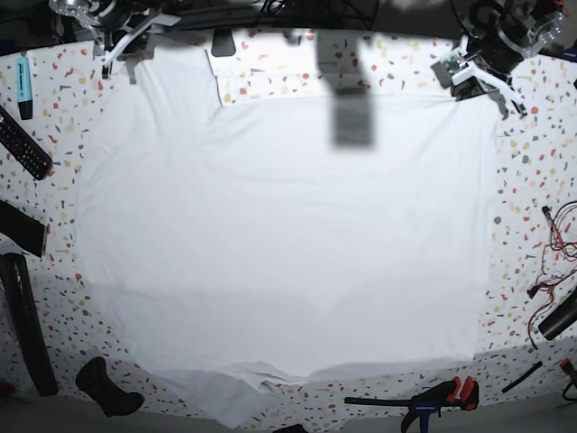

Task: Fold the T-shirt properly
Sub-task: 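Grasp the hem corners of the white shirt with both grippers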

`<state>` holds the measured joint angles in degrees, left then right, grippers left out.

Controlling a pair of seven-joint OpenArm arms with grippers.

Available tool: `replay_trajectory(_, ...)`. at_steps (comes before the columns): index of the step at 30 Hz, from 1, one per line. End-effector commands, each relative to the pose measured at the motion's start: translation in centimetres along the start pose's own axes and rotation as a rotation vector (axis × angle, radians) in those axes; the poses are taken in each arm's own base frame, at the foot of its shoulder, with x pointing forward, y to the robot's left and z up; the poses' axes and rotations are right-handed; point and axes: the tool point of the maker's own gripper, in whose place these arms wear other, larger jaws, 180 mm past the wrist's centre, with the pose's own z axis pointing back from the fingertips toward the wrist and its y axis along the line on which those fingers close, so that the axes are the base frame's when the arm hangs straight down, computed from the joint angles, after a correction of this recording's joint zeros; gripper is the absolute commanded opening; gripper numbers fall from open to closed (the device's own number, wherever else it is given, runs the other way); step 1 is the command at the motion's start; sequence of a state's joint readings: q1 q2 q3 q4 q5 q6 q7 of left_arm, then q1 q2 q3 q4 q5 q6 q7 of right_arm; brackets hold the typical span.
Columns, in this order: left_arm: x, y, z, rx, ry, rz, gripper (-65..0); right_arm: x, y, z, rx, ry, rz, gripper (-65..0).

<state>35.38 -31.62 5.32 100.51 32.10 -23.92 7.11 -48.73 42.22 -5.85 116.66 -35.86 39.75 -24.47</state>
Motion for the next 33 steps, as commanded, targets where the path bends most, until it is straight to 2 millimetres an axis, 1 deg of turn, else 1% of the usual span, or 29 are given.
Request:
replay_trajectory(1, -0.9, 0.4, 0.3, 0.004, 0.036, -0.021, -65.0, 0.0, -0.2, 0.3, -0.001, -0.002, 0.012, -44.8)
replay_trajectory(3, -0.9, 0.4, 0.3, 0.004, 0.035, -0.021, -65.0, 0.0, -0.2, 0.3, -0.001, -0.003, 0.013, -47.2)
replay_trajectory(9, -0.9, 0.4, 0.3, 0.004, 0.035, -0.021, -65.0, 0.0, -0.2, 0.3, -0.001, -0.005, 0.012, -64.7)
replay_trajectory(13, -0.9, 0.4, 0.3, 0.005, 0.035, -0.021, -65.0, 0.4, 0.1, 0.3, 0.011, -0.024, -0.011, -65.0)
replay_trajectory(16, -0.9, 0.4, 0.3, 0.005, 0.035, -0.021, -65.0, 1.1, -0.4, 0.3, -0.012, -0.062, -0.101, -65.0)
replay_trajectory(18, -0.8, 0.4, 0.3, 0.005, 0.031, -0.021, -65.0, 1.1, -1.5, 0.4, -0.068, -0.066, -0.159, -65.0)
replay_trajectory(21, 0.0, 0.4, 0.3, 0.005, -0.016, -0.021, -65.0, 0.8, -3.6, 1.1, -0.171, -0.047, -0.218, -65.0)
replay_trajectory(25, 0.9, 0.5, 0.3, 0.007, -0.062, -0.022, -65.0, 2.0, -5.6, 2.4, -0.249, -0.088, -0.245, -65.0)
replay_trajectory(27, 1.0, 0.7, 0.2, 0.012, -0.065, -0.024, -65.0, 2.5, -6.6, 3.1, -0.290, -0.109, -0.261, -65.0)
replay_trajectory(29, 1.1, 1.1, 0.1, 0.023, -0.069, -0.026, -65.0, 2.9, -7.7, 3.7, -0.335, -0.125, -0.282, -65.0)
replay_trajectory(33, 1.4, 2.9, 0.0, 0.097, -0.077, -0.024, -65.0, 3.2, -10.2, 4.2, -0.407, -0.165, -0.355, -65.0)
